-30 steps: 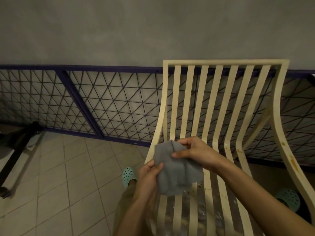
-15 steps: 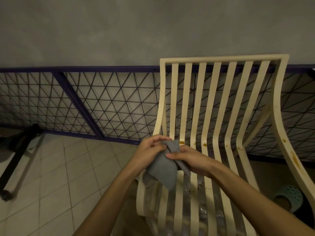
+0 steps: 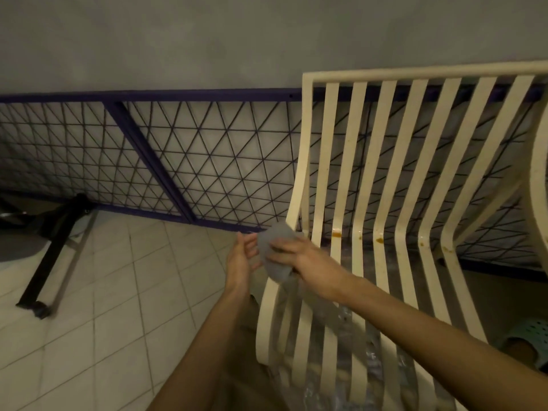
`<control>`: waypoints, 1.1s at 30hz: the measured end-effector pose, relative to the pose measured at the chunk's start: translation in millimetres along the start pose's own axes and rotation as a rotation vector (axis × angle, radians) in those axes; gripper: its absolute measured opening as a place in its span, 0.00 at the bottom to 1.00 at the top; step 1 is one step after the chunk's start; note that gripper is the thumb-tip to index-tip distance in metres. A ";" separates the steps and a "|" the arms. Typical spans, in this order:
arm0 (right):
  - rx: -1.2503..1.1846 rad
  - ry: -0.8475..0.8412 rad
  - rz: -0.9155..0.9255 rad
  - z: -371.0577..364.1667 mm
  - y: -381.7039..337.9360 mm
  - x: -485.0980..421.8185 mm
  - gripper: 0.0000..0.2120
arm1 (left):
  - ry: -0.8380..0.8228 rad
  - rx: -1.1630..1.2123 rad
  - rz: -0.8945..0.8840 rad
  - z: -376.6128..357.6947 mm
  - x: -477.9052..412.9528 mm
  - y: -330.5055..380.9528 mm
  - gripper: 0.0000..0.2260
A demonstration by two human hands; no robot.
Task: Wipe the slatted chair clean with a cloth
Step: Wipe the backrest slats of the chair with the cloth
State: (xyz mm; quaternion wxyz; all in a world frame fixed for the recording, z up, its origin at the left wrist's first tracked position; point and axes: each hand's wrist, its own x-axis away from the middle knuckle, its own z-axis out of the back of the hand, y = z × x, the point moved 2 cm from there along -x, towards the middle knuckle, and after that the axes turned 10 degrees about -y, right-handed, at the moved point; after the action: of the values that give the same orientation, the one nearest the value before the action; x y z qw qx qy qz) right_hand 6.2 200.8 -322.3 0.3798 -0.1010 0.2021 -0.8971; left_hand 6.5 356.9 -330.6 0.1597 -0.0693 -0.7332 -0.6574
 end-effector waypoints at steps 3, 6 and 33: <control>0.103 -0.191 0.114 -29.8 -15.7 8.2 0.27 | 0.014 -0.002 0.004 15.4 -10.7 2.5 0.23; 0.077 -0.178 0.177 -37.2 -20.2 20.9 0.31 | -0.036 0.015 0.035 19.5 -16.7 -1.0 0.23; 0.382 0.077 -0.086 33.8 147.8 -96.3 0.27 | -0.103 0.036 -0.020 -82.7 -130.8 5.6 0.14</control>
State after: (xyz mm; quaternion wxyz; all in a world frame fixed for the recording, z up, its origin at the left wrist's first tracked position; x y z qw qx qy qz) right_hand 178.7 167.6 -359.5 0.3454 -0.0010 0.0381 -0.9377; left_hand 142.9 290.2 -360.9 0.1166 -0.0928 -0.7527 -0.6413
